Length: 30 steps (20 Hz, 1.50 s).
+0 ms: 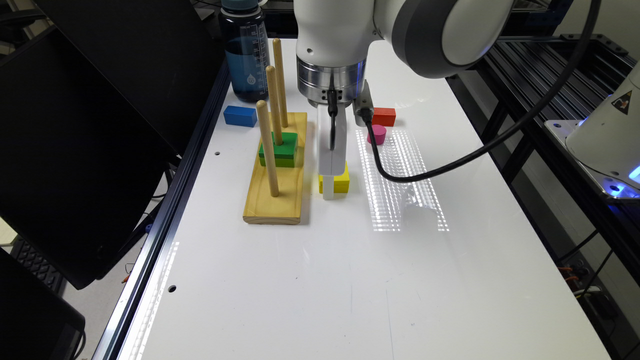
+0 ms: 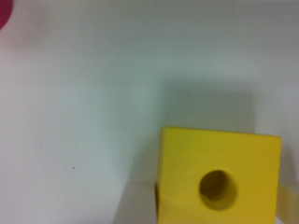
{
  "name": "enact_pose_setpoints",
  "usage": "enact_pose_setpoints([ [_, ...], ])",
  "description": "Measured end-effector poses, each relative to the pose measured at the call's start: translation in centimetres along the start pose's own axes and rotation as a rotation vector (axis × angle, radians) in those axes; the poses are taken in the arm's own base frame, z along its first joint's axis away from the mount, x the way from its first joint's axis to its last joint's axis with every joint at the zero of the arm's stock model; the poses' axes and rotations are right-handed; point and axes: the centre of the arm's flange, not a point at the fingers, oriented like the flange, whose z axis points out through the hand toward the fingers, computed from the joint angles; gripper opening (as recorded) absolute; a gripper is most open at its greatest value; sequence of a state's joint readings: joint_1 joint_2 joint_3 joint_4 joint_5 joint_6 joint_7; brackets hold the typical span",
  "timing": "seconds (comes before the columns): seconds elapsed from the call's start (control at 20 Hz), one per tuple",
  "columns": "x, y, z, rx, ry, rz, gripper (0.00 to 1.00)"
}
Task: Pick up yellow block.
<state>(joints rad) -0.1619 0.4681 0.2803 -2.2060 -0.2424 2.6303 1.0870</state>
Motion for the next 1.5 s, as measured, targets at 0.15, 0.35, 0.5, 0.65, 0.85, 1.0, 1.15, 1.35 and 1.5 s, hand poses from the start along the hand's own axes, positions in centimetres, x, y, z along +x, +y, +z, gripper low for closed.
enact_pose_setpoints([
  [0.15, 0.00, 0.00, 0.00, 0.000, 0.000, 0.000, 1.00],
  [0.35, 0.00, 0.00, 0.00, 0.000, 0.000, 0.000, 1.00],
  [0.5, 0.00, 0.00, 0.00, 0.000, 0.000, 0.000, 1.00],
  [0.65, 0.00, 0.00, 0.00, 0.000, 0.000, 0.000, 1.00],
  [0.85, 0.00, 0.00, 0.00, 0.000, 0.000, 0.000, 1.00],
  [1.0, 0.00, 0.00, 0.00, 0.000, 0.000, 0.000, 0.00],
  [1.15, 0.00, 0.00, 0.00, 0.000, 0.000, 0.000, 0.00],
  [1.35, 0.01, 0.00, -0.04, 0.001, 0.000, 0.000, 0.00],
  [1.5, 0.09, -0.08, -0.59, 0.005, 0.007, 0.000, 0.00],
])
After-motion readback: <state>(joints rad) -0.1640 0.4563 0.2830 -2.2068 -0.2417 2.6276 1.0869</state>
